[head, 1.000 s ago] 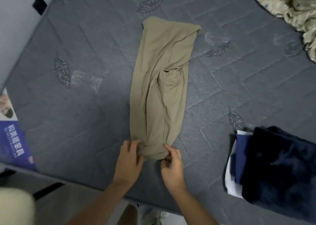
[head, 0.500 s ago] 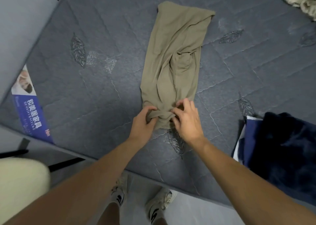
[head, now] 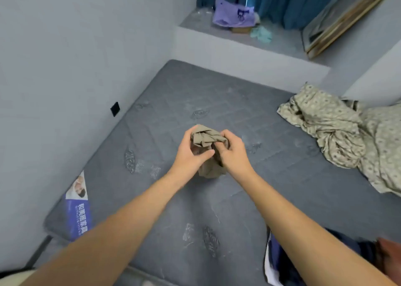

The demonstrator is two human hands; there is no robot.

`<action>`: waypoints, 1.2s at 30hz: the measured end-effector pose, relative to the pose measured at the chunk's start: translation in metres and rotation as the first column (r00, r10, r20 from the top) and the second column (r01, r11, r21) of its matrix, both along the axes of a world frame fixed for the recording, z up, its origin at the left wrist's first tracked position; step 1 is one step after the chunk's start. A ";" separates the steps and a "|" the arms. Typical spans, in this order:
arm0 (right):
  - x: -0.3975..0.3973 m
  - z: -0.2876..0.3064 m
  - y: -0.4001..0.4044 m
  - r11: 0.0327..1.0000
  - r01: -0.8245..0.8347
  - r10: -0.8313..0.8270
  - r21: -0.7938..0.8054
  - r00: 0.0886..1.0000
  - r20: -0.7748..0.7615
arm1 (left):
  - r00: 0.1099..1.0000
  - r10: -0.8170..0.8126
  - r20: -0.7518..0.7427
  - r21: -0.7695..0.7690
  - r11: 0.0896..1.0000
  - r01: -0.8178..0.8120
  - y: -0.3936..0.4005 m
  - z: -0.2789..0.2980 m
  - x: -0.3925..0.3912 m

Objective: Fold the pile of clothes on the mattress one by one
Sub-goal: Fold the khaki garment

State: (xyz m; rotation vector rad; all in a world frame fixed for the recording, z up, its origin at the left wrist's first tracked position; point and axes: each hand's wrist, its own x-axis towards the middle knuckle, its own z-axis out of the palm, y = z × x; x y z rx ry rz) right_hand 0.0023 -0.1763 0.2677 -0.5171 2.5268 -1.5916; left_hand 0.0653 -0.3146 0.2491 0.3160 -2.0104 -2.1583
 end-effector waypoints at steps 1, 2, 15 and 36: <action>-0.005 0.029 -0.002 1.000 0.000 0.001 0.012 1.000 -0.028 | 0.999 0.005 -0.032 -0.013 1.000 -0.005 -0.002 0.028 -0.004; -0.010 0.057 -0.003 1.000 0.002 0.000 0.021 0.998 -0.063 | 0.998 0.006 -0.064 -0.013 1.000 -0.007 -0.003 0.054 -0.007; -0.027 0.267 -0.001 0.993 0.081 -0.053 0.082 0.953 -0.297 | 0.994 -0.008 -0.113 -0.203 0.979 -0.015 -0.014 0.228 -0.023; -0.043 0.308 0.086 0.987 0.084 -0.033 0.136 0.939 -0.341 | 0.989 0.099 -0.107 -0.565 0.813 -0.142 -0.072 0.253 -0.008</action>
